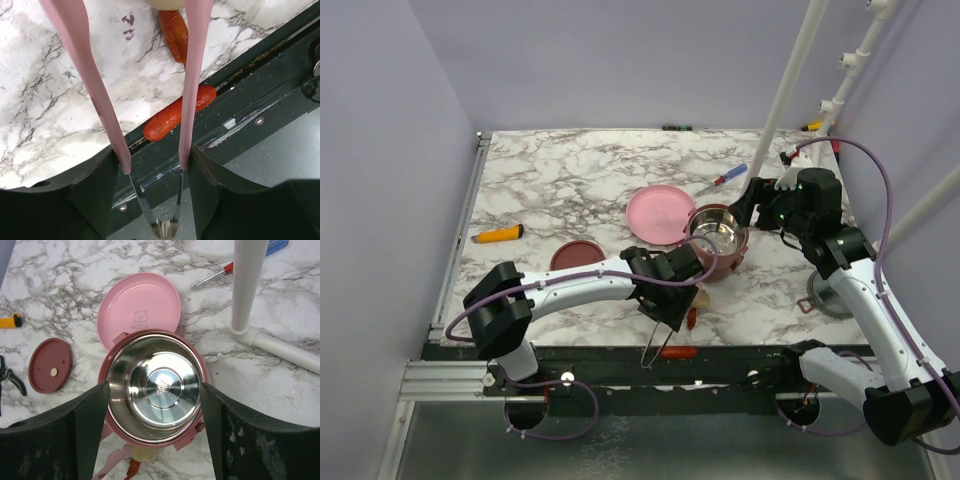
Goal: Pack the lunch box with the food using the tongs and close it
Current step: Pick up the fake food at the center of the board.
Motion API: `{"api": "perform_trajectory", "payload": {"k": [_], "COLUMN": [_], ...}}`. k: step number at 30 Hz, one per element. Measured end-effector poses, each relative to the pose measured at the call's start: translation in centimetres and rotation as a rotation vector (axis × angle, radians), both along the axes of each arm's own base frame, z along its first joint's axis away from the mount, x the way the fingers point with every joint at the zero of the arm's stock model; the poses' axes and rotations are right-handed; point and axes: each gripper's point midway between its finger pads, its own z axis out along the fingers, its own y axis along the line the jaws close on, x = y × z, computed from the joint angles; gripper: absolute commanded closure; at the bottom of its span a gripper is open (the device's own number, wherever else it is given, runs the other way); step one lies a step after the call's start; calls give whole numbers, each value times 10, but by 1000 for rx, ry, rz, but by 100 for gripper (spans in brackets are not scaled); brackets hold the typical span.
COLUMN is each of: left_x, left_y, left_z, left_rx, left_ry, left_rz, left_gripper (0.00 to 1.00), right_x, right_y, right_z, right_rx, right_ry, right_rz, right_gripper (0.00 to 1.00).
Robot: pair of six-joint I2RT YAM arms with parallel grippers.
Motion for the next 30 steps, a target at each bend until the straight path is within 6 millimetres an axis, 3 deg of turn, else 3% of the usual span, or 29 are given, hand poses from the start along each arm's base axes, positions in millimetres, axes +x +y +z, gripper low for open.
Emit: {"api": "perform_trajectory", "payload": {"k": [7, 12, 30], "left_x": [-2, -2, -24], "left_y": [-21, -25, -22], "left_z": [13, 12, -39], "left_rx": [-40, -45, 55], "left_ry": [-34, -37, 106], "left_rz": [-32, -41, -150], "left_gripper": [44, 46, 43], "right_x": [1, 1, -1], "right_y": [1, 1, 4], "right_z": [0, -3, -2], "right_rx": [3, 2, 13], "right_ry": [-6, -1, 0], "right_rz": [4, 4, 24], "right_gripper": [23, 23, 23]}}
